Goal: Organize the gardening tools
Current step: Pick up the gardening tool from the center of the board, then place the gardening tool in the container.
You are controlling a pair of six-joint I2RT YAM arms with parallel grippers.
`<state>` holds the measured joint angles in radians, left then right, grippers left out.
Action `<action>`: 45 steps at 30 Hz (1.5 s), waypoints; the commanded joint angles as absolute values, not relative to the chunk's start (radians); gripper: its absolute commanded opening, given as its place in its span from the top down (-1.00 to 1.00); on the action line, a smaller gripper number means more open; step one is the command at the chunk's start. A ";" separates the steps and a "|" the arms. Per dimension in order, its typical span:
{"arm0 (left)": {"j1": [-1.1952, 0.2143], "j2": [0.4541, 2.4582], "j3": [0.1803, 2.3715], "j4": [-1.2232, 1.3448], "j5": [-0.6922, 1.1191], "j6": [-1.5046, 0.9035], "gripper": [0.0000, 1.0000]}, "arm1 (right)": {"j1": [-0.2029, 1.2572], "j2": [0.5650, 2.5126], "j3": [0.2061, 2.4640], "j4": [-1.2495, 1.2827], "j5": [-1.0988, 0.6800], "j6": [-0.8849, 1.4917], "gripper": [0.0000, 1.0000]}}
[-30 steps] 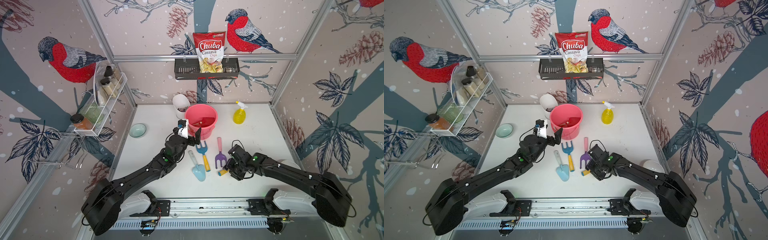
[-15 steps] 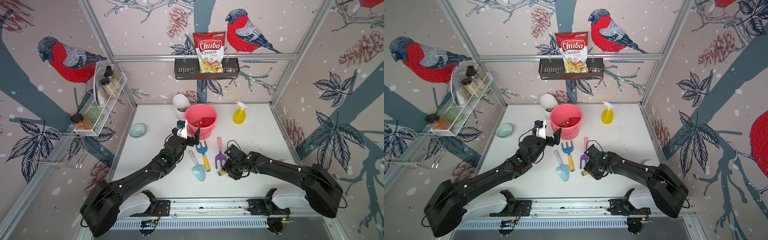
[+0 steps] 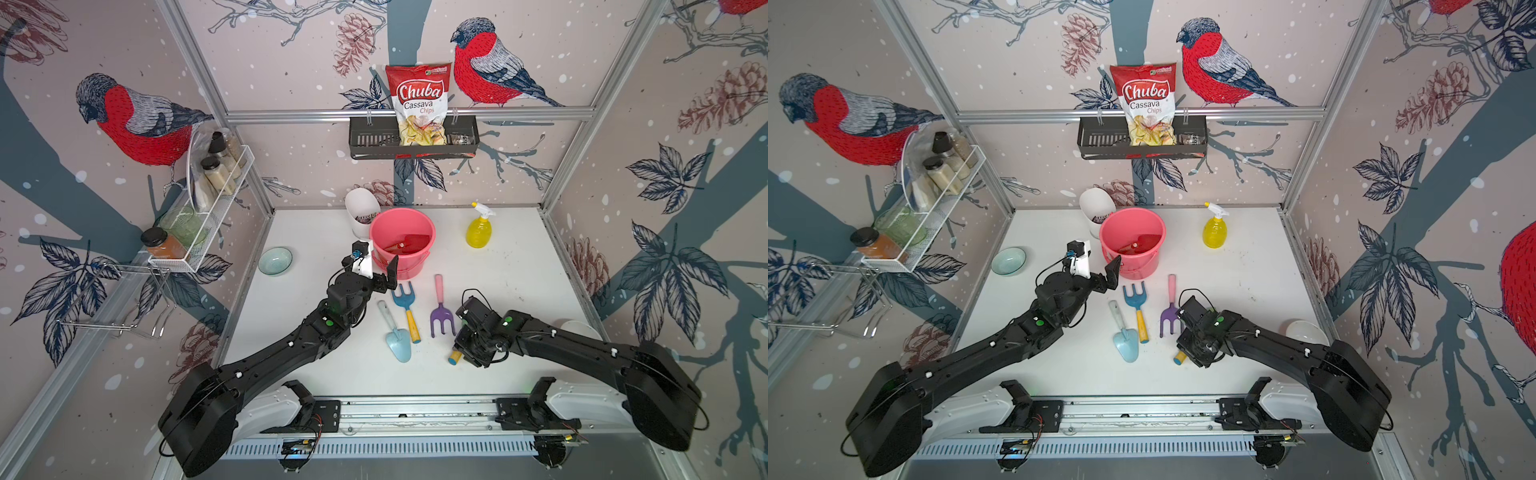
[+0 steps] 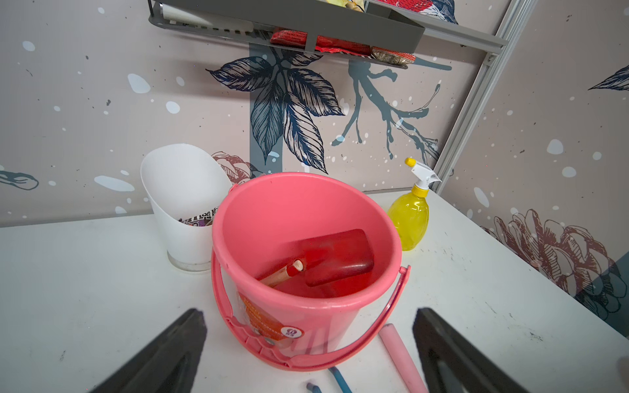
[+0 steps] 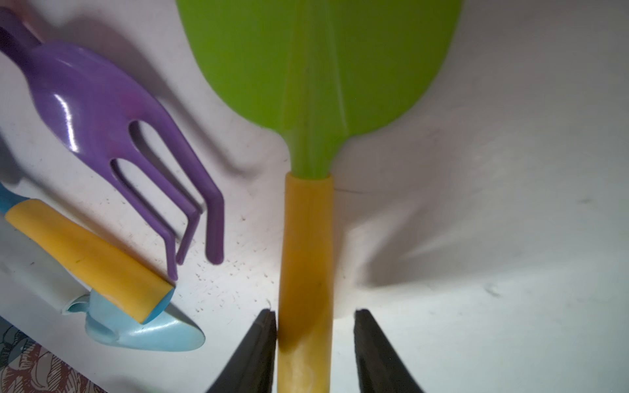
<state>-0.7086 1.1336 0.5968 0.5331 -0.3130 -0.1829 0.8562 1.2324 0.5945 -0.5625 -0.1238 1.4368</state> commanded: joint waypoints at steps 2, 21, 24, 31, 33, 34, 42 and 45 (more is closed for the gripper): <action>-0.710 1.135 0.593 0.548 -0.311 -0.177 -0.98 | 0.856 1.284 0.591 -0.581 -0.099 1.414 0.18; -0.710 1.128 0.589 0.536 -0.319 -0.174 -0.98 | 0.863 1.182 0.666 -0.773 0.120 1.457 1.00; -0.710 1.127 0.591 0.516 -0.317 -0.187 -0.98 | 0.866 1.178 0.749 -0.846 0.218 1.413 1.00; -0.710 1.103 0.586 0.413 -0.301 -0.242 -0.98 | 0.874 1.325 1.056 -0.960 0.482 1.198 1.00; -0.710 1.097 0.589 0.377 -0.294 -0.260 -0.97 | 0.875 1.381 1.155 -0.966 0.537 1.125 1.00; -0.710 1.094 0.591 0.357 -0.289 -0.270 -0.98 | 0.878 1.409 1.204 -0.956 0.562 1.083 1.00; -0.708 1.057 0.568 0.281 -0.252 -0.320 -0.98 | 0.870 1.544 1.443 -0.756 0.646 0.791 1.00; -0.698 1.056 0.565 0.252 -0.223 -0.338 -0.98 | 0.869 1.581 1.498 -0.672 0.661 0.679 1.00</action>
